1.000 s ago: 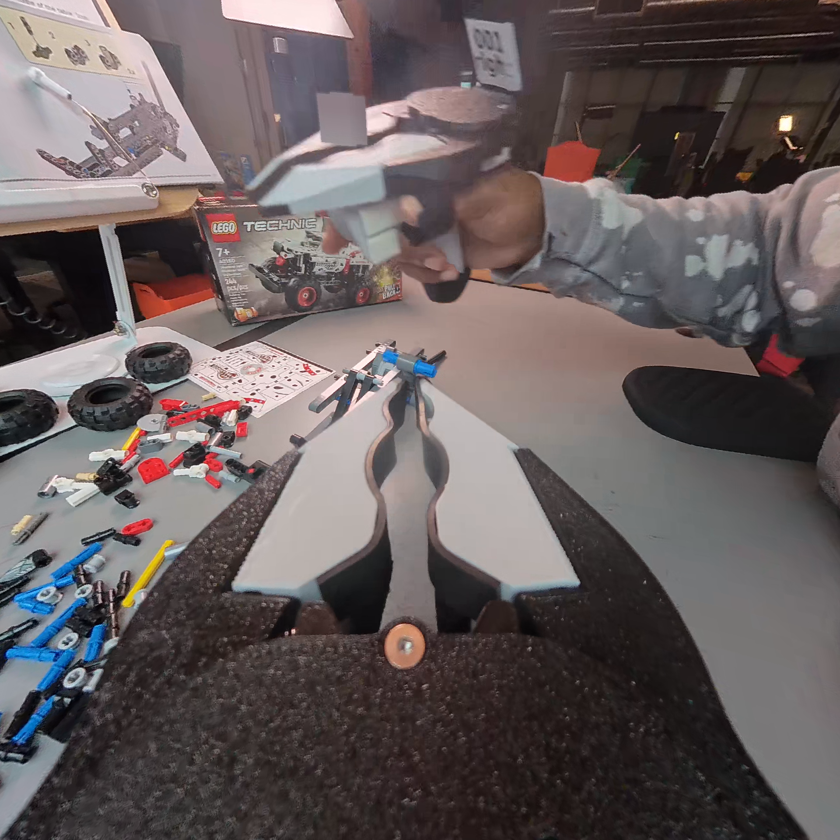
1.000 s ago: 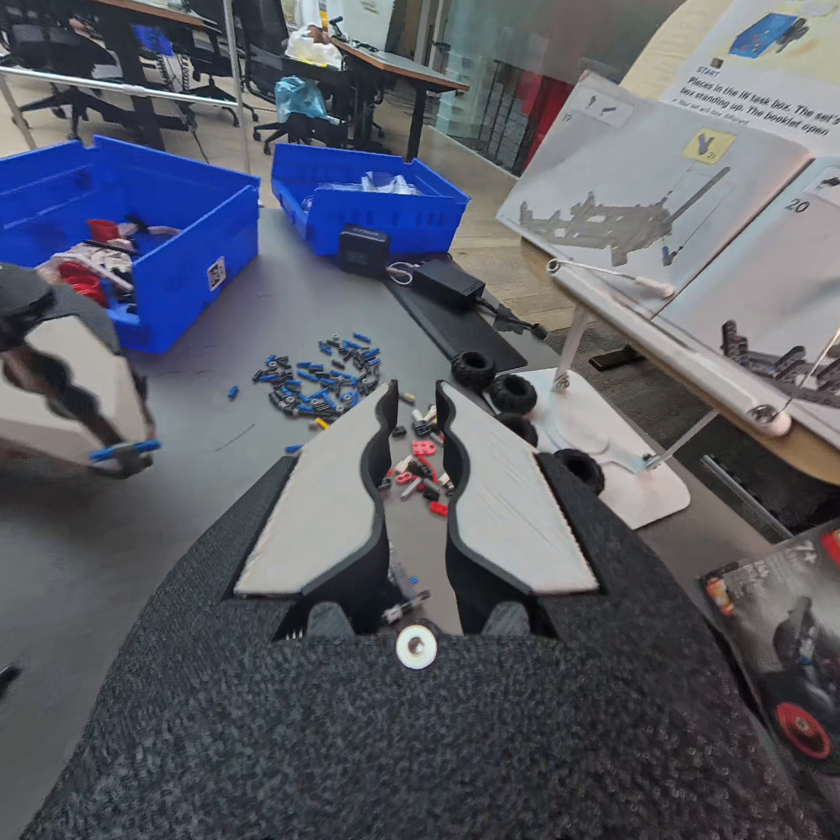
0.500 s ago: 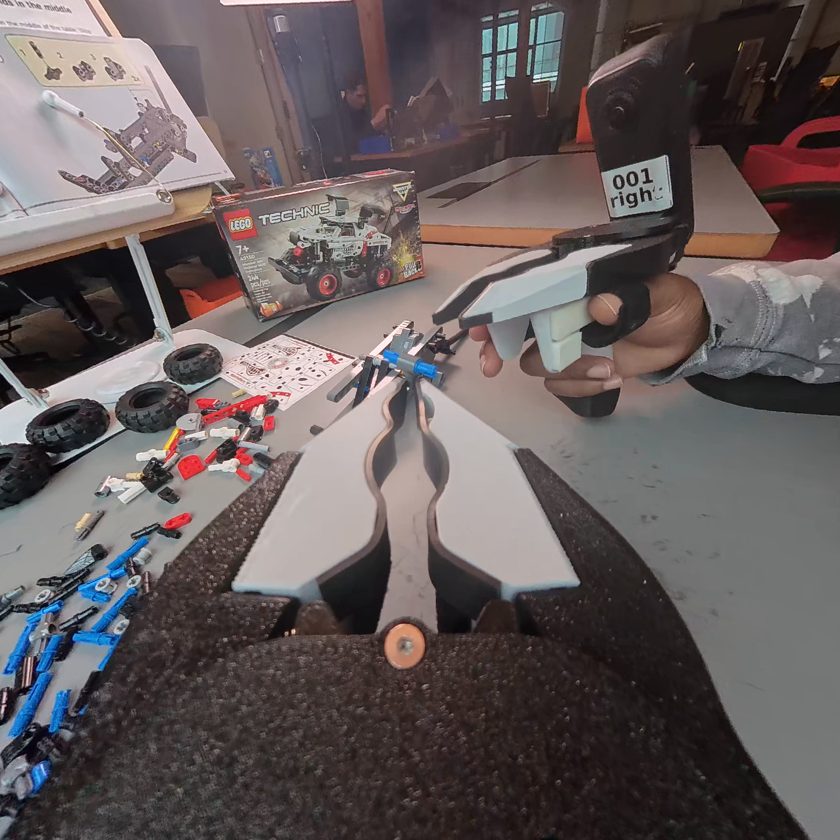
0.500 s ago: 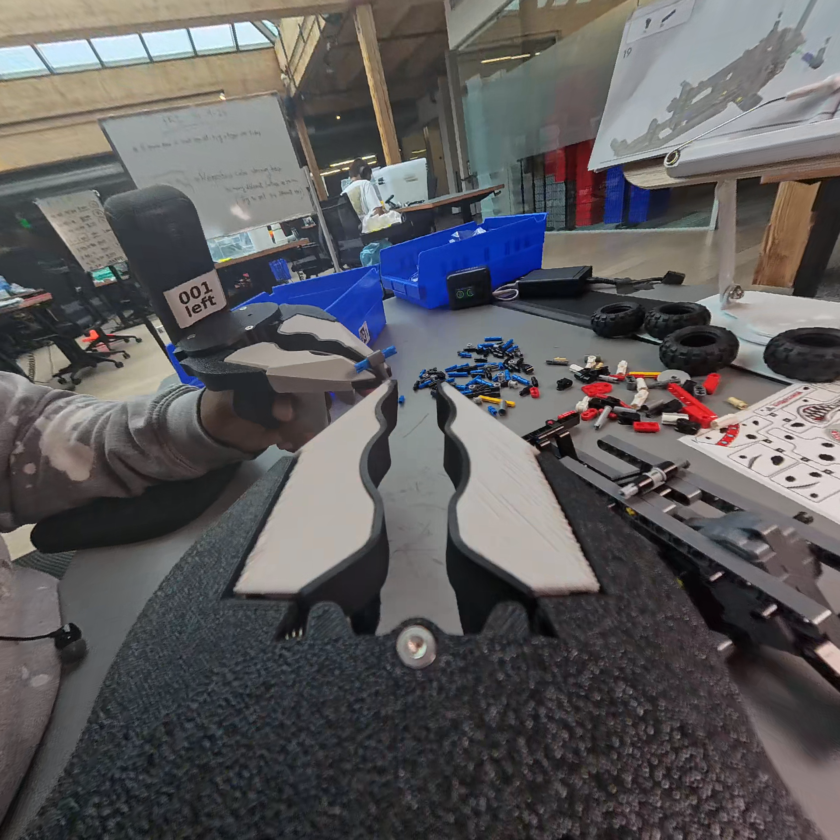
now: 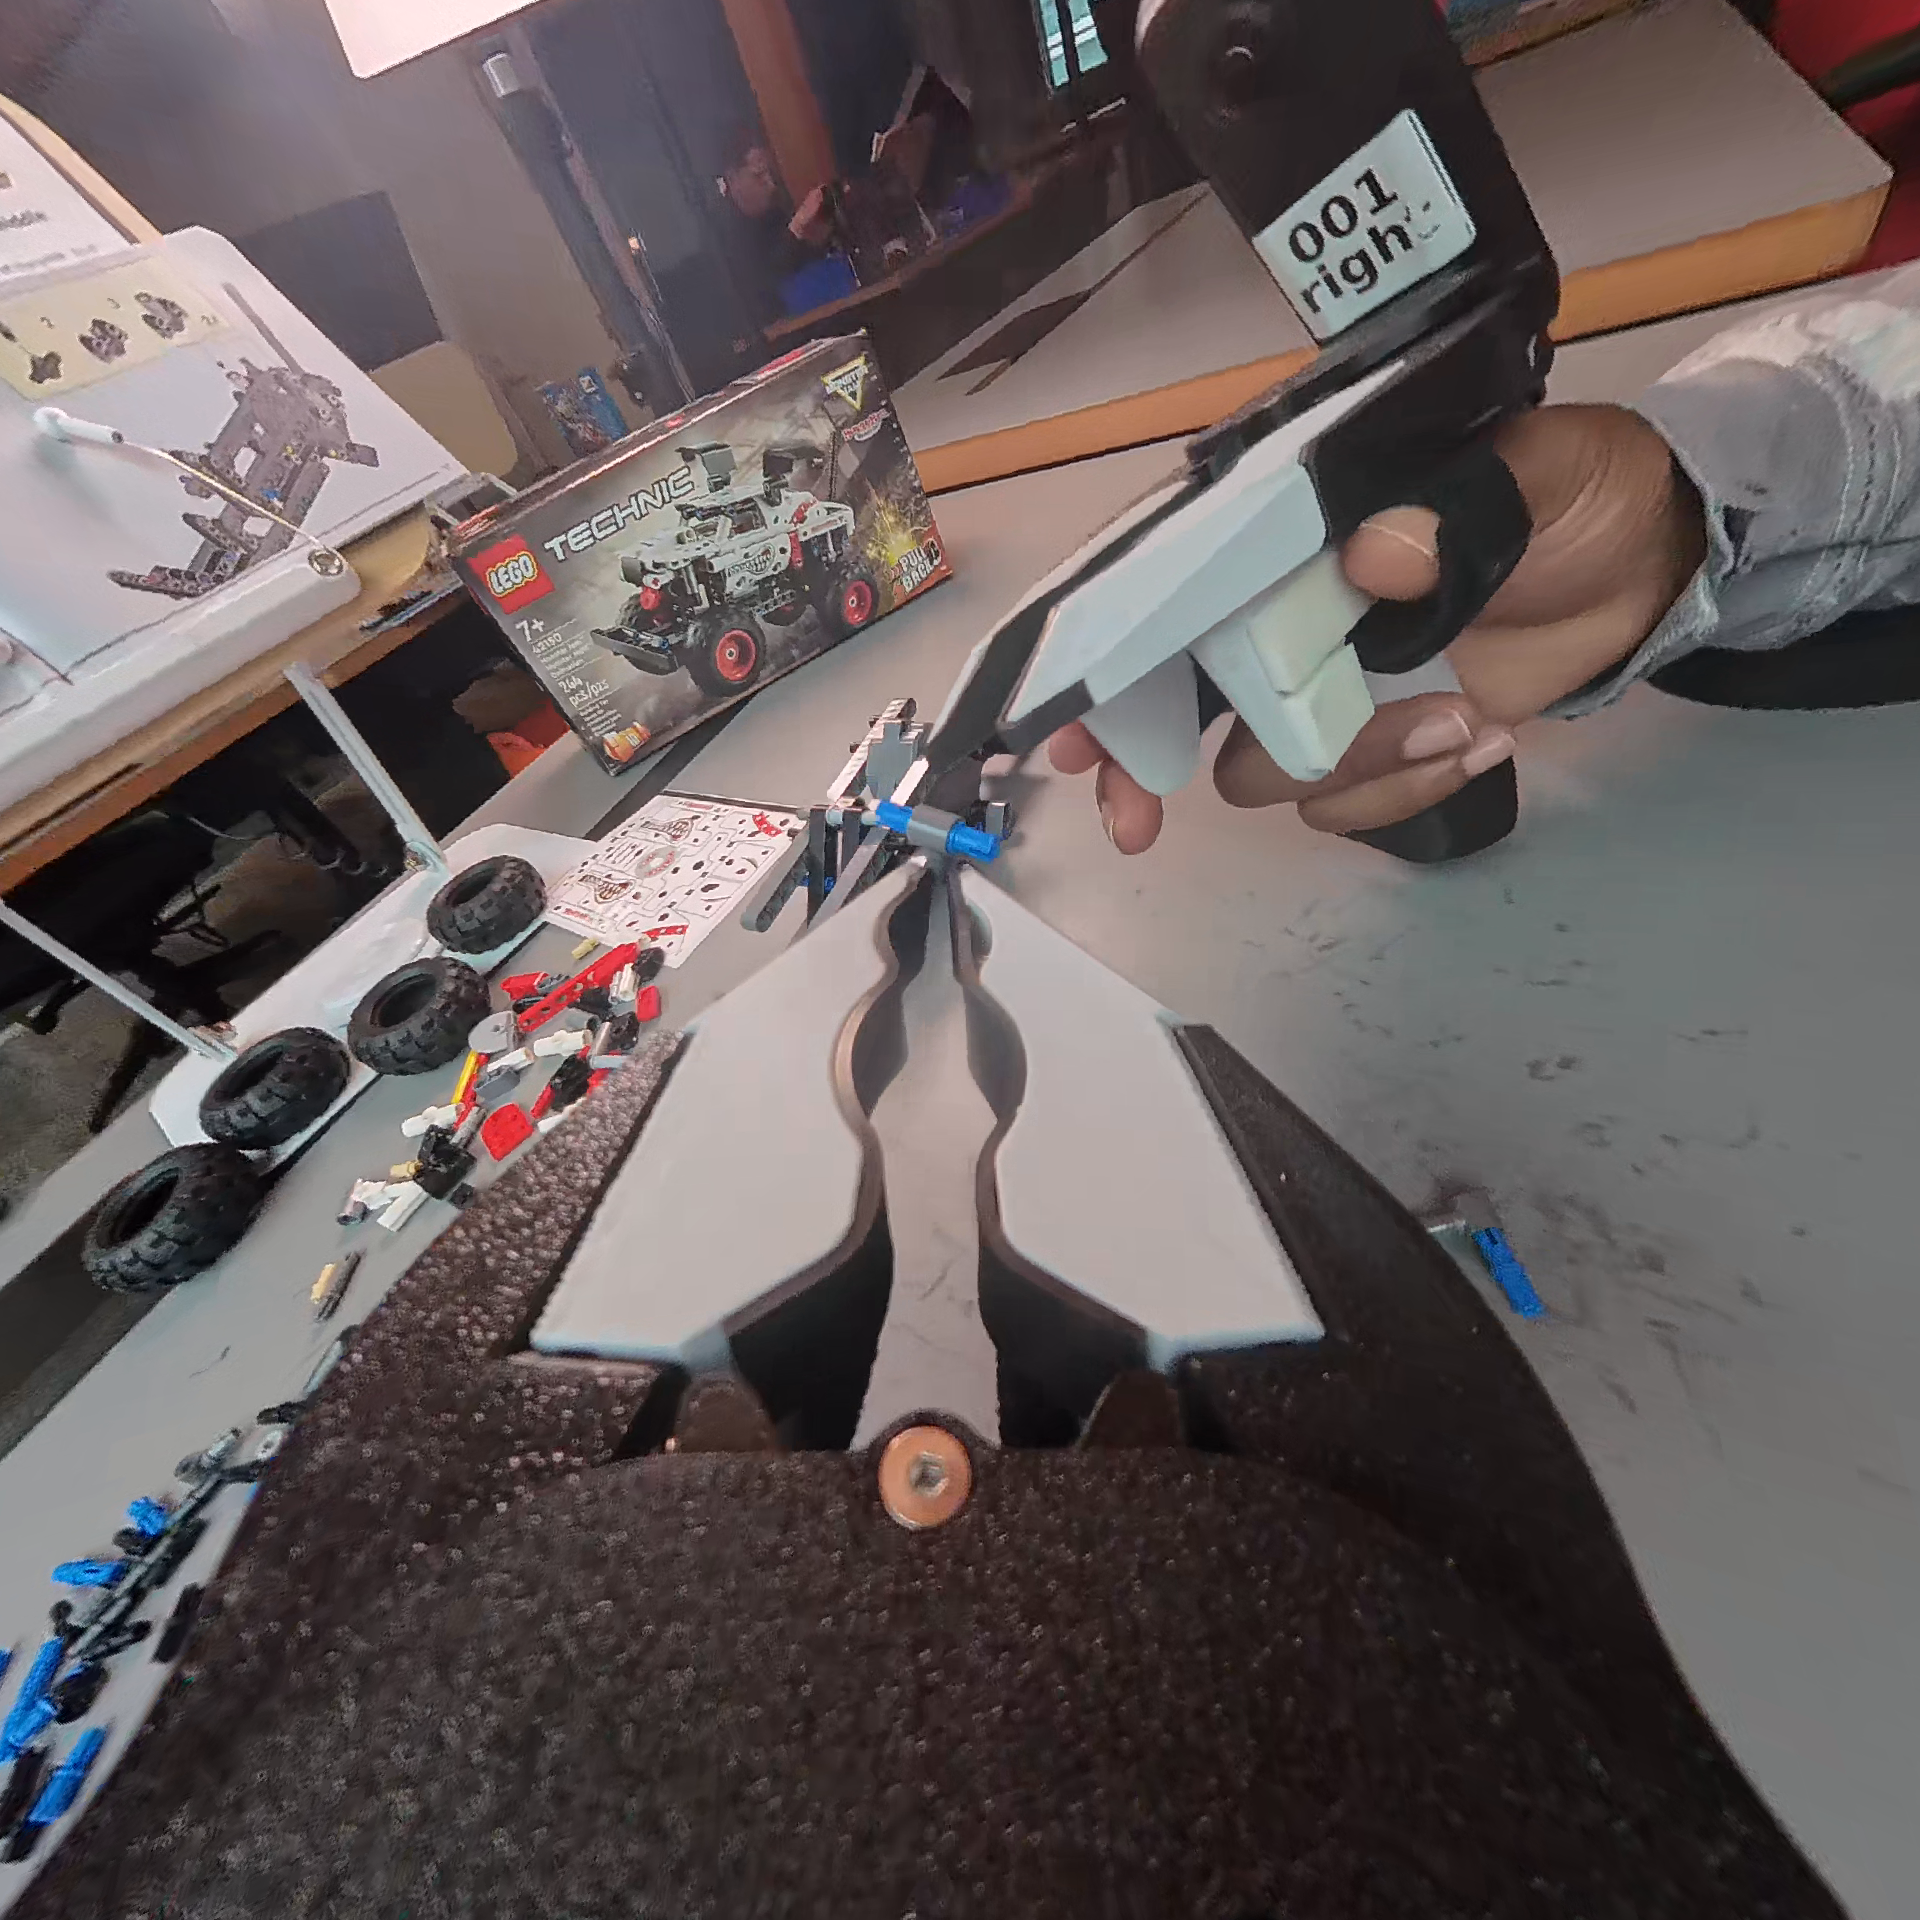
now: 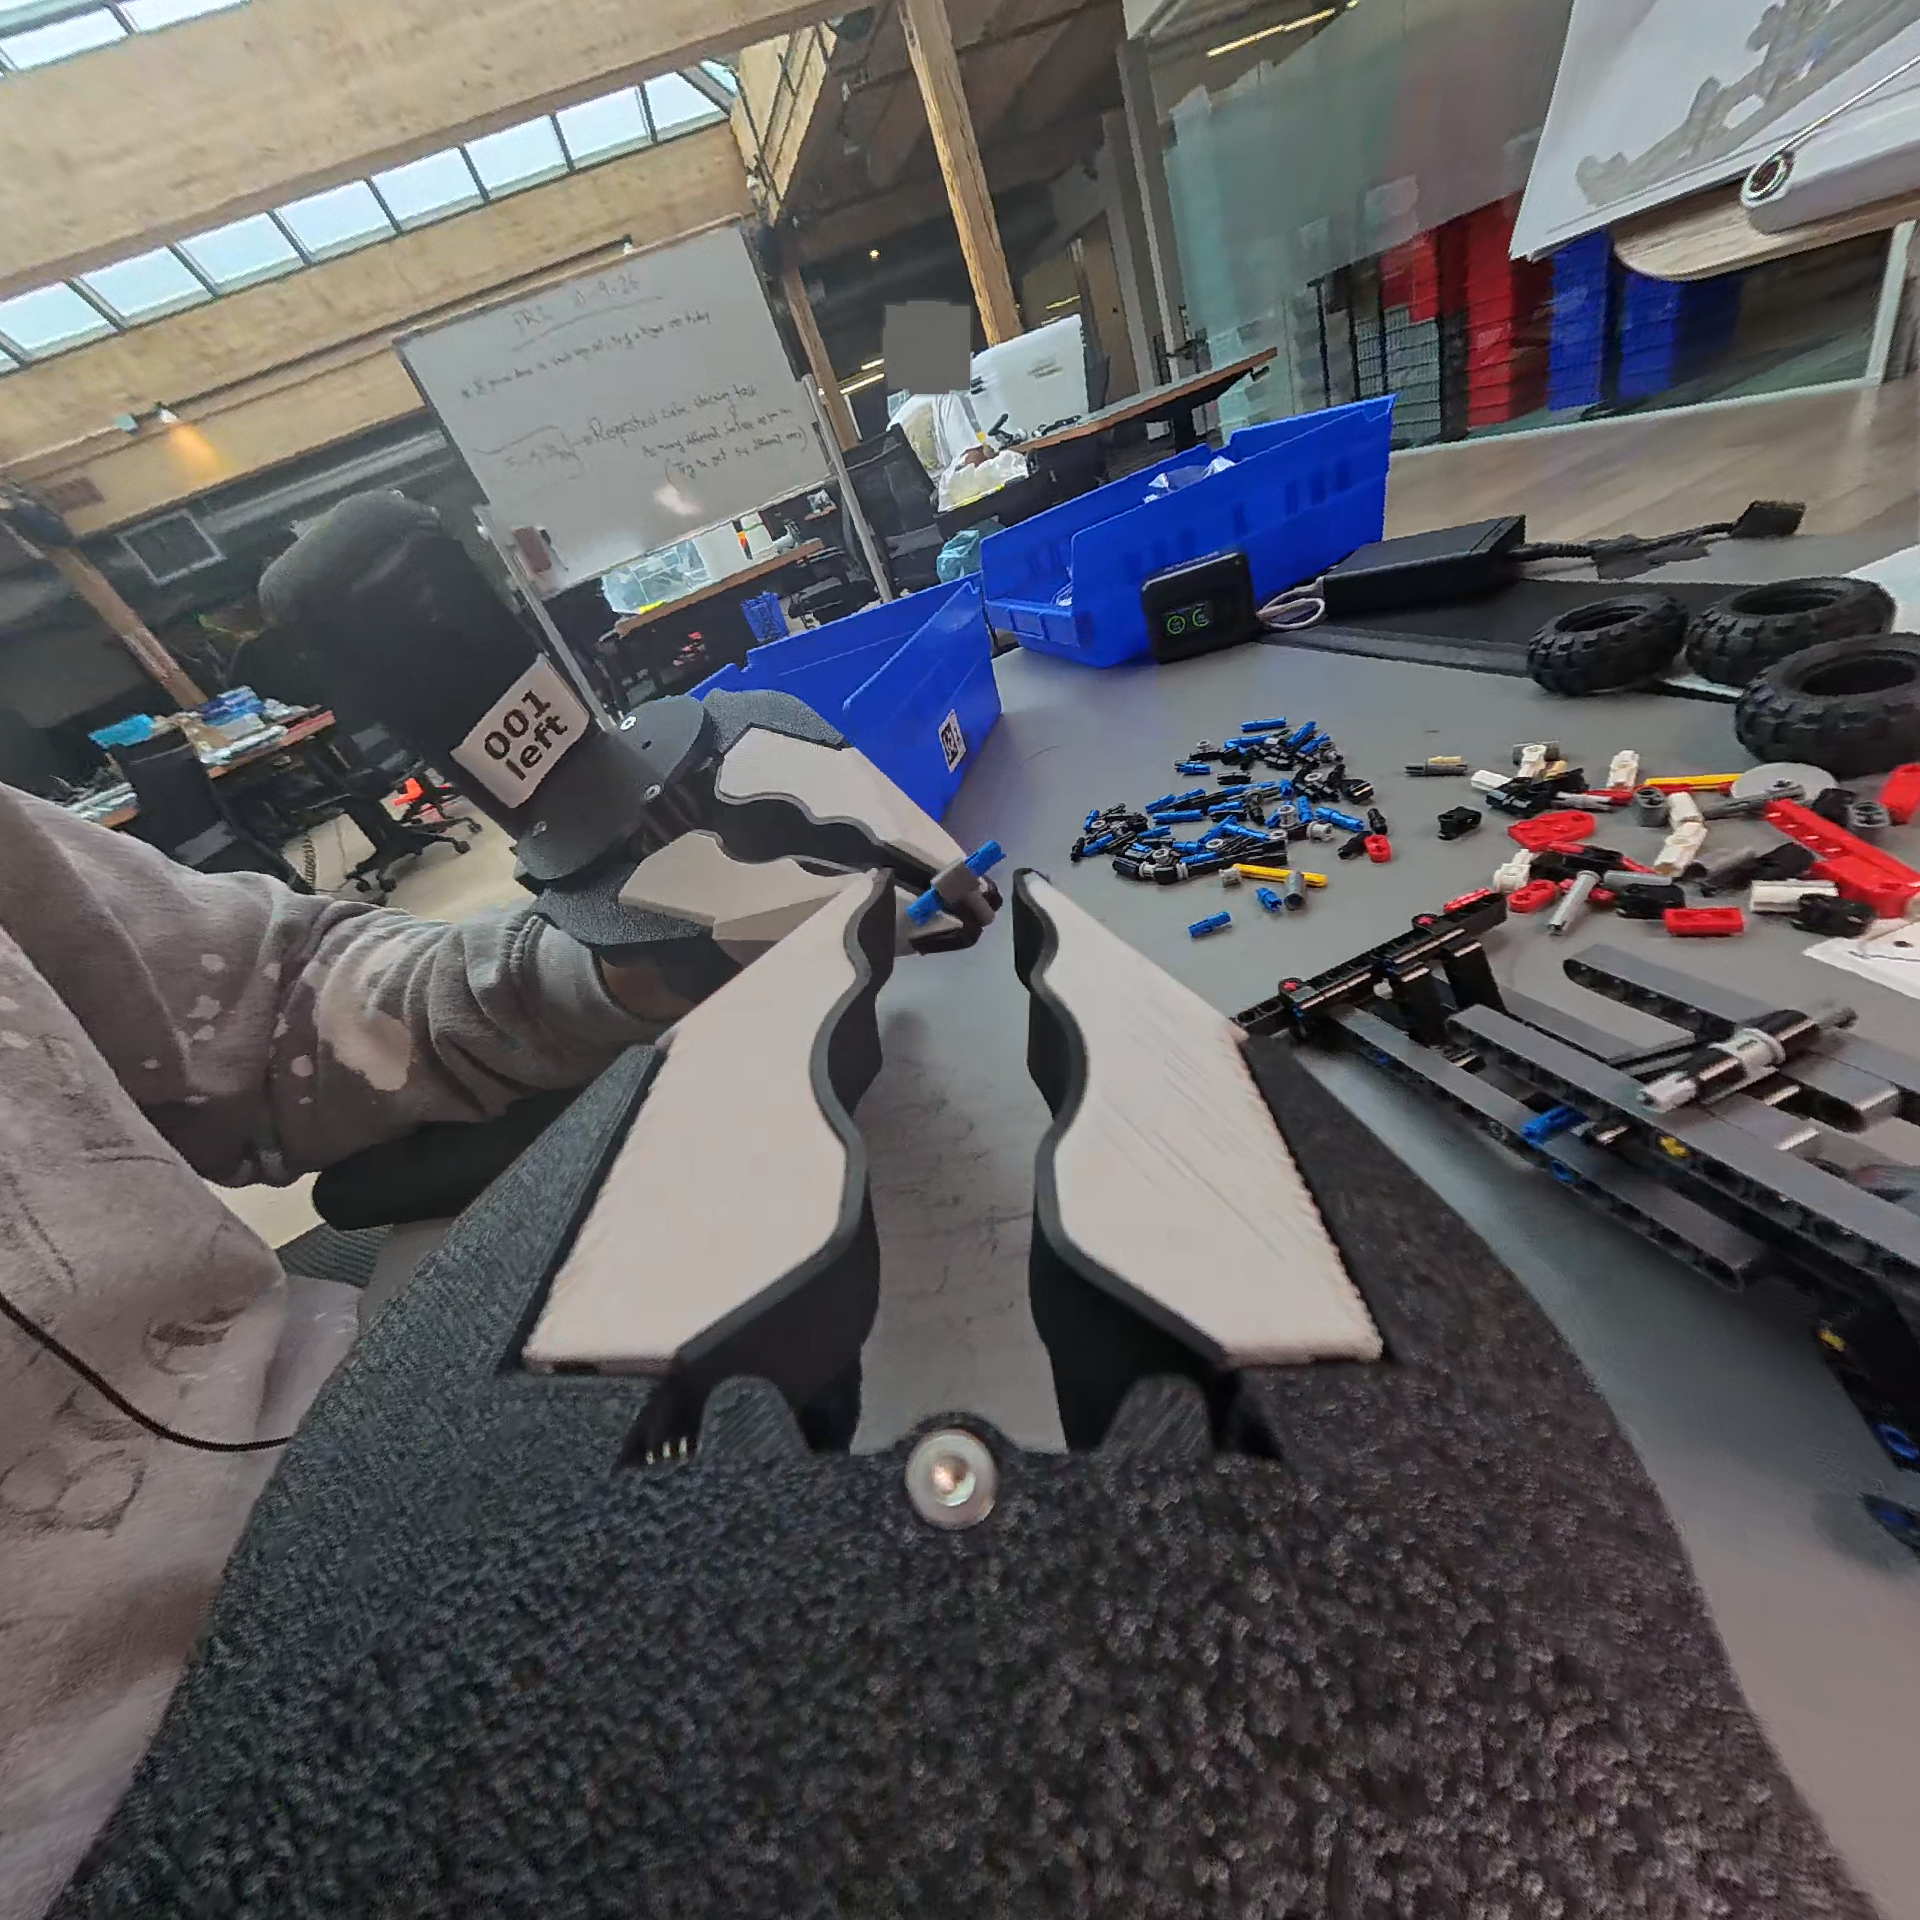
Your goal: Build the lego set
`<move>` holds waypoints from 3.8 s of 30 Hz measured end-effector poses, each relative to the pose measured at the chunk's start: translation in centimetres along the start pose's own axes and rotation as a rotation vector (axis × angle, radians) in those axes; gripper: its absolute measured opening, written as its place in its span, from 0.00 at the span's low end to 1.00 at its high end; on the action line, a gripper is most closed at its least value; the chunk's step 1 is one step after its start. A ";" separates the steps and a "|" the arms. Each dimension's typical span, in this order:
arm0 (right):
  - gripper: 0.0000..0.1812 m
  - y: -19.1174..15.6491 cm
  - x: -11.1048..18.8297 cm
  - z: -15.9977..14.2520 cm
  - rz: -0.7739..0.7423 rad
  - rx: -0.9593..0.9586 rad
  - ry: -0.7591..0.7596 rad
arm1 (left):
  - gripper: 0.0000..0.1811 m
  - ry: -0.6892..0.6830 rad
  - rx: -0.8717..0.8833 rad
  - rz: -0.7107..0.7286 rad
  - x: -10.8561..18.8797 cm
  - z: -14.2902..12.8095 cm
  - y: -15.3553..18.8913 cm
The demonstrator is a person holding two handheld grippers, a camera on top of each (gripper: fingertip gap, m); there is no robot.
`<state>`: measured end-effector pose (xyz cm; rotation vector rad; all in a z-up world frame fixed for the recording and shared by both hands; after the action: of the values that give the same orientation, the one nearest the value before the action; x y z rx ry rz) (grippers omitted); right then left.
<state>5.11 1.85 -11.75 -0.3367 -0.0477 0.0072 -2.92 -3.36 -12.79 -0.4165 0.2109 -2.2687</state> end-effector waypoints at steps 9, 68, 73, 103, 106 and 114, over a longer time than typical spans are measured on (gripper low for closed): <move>0.07 -0.2 -0.8 -1.6 -0.028 -0.013 -0.111 | 0.03 -0.140 -0.260 0.064 -0.9 -0.3 1.6; 0.02 -2.6 1.9 -0.5 0.181 0.298 -0.193 | 0.03 0.105 0.460 -0.458 0.3 1.6 2.4; 0.02 -2.3 2.1 -0.7 0.176 0.327 -0.214 | 0.02 0.088 0.426 -0.435 0.0 1.5 2.6; 0.02 1.0 2.0 -1.3 0.083 0.264 -0.199 | 0.03 -0.578 0.135 -0.353 -1.1 -6.0 4.4; 0.02 1.0 1.9 -1.8 0.081 0.283 -0.230 | 0.04 -0.588 0.117 -0.353 -1.1 -5.9 4.6; 0.02 0.3 2.0 -2.3 0.115 0.320 -0.247 | 0.08 -0.490 0.234 -0.396 -0.6 -5.1 4.0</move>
<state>7.18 1.44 -13.94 -0.0169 -0.2691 0.1686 -1.60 -5.50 -18.80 -0.9328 -0.4168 -2.4457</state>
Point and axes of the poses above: each gripper's, where its closed fingertips meet, x back along the fingers, z out of its top, y = z × x across the jaws, the point moved 5 cm from there along x, back along the fingers, and after that the axes turned 10 degrees about -z, right-handed, at the moved point
